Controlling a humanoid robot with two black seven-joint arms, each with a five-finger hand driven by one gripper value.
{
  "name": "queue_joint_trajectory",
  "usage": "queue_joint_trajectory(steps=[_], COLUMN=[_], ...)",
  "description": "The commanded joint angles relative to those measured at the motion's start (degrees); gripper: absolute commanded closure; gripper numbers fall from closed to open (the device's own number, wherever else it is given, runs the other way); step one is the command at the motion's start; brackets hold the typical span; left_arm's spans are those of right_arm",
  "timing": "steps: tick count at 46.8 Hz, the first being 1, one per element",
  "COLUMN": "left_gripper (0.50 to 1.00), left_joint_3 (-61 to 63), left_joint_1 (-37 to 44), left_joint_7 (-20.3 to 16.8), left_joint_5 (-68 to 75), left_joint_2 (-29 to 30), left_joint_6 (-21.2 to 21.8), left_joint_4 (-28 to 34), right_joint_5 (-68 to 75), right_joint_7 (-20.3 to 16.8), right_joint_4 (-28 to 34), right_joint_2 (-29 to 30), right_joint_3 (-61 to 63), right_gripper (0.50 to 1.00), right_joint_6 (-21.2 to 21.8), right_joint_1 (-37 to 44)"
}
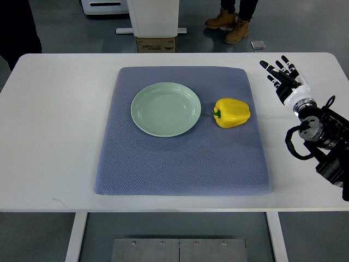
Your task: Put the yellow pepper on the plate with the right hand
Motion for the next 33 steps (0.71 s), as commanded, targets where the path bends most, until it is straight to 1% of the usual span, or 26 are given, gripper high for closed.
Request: queue_joint_trajectory(steps=[1, 22, 33], left_gripper=[0.500, 0.500, 0.500], left_joint_3=[0.0, -0.1, -0.2], left_joint_1=[0.1, 0.2, 0.0], left_joint_7=[0.0, -0.1, 0.0], left_joint_5=[0.0, 0.0, 0.0], left_joint_2=[0.0, 0.0, 0.0], left_joint_6=[0.0, -0.1, -0.1], left_joint_4=[0.0, 0.1, 0.1], right_joint_5=[0.0, 0.0, 0.0], right_joint_7=[0.0, 0.2, 0.6], right_joint_4=[0.0, -0.2, -3.3], right_joint_2=[0.0, 0.3, 1.8], right_joint_3=[0.0, -0.1, 0.3], right_gripper=[0.500, 0.500, 0.500], right_joint_6=[0.0, 0.0, -0.2], right_joint_1=[0.0, -0.1, 0.1])
